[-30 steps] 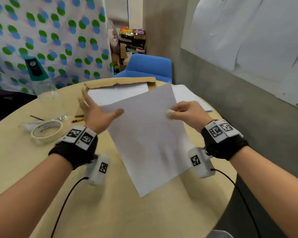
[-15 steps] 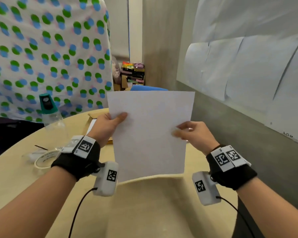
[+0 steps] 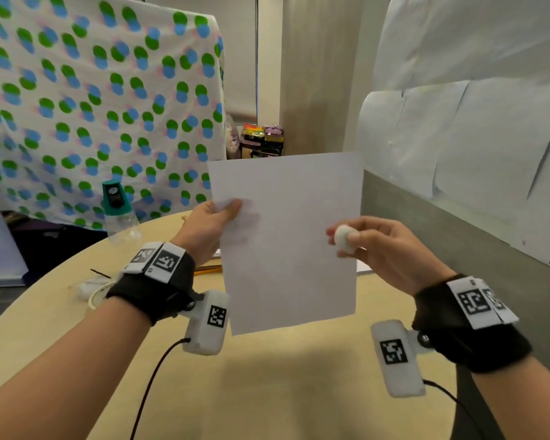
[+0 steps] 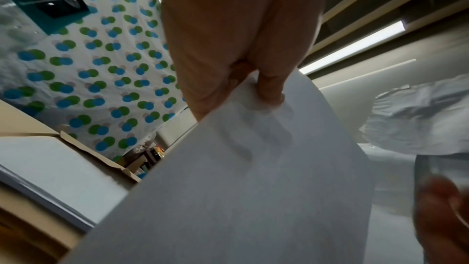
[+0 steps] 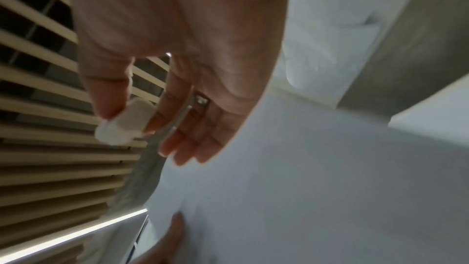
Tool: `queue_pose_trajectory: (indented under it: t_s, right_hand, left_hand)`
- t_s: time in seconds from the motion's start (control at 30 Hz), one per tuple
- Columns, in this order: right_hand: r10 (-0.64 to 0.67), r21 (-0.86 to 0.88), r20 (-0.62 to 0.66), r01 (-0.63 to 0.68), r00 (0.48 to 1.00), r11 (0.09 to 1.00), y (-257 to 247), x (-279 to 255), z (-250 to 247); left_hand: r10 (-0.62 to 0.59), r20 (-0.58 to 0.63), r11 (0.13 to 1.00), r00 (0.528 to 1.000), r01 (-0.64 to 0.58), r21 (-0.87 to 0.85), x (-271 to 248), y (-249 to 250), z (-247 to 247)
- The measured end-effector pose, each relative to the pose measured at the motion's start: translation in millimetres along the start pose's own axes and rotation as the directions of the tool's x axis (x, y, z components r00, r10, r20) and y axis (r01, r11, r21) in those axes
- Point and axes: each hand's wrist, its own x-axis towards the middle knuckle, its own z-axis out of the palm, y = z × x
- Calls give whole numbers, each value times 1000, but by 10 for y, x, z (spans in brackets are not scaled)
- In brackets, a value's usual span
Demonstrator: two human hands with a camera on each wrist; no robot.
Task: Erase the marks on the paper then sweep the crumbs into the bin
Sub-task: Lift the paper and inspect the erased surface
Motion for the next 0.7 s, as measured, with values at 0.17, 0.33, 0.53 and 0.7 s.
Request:
queue_pose_trajectory:
  t_s: [0.17,0.33,0.53,0.7]
  right_hand:
    - [-48,295,72,25,996,955,196,397,281]
    - [385,-693,135,-191,913,696,696,393,426]
    - [296,-460,293,-137,909,877,514,95,276]
    - [123,232,75,-137,990,963,390,256,271]
  left_hand:
    - [-72,203,997,977,74,-3,-50,-15,264]
    - [-54,211,989,976,82,-124,-47,88,356]
    - [-27,174,989,984,51,-139,-32,160,218]
    - [-48,198,978,979,86,-189,-83,105,254]
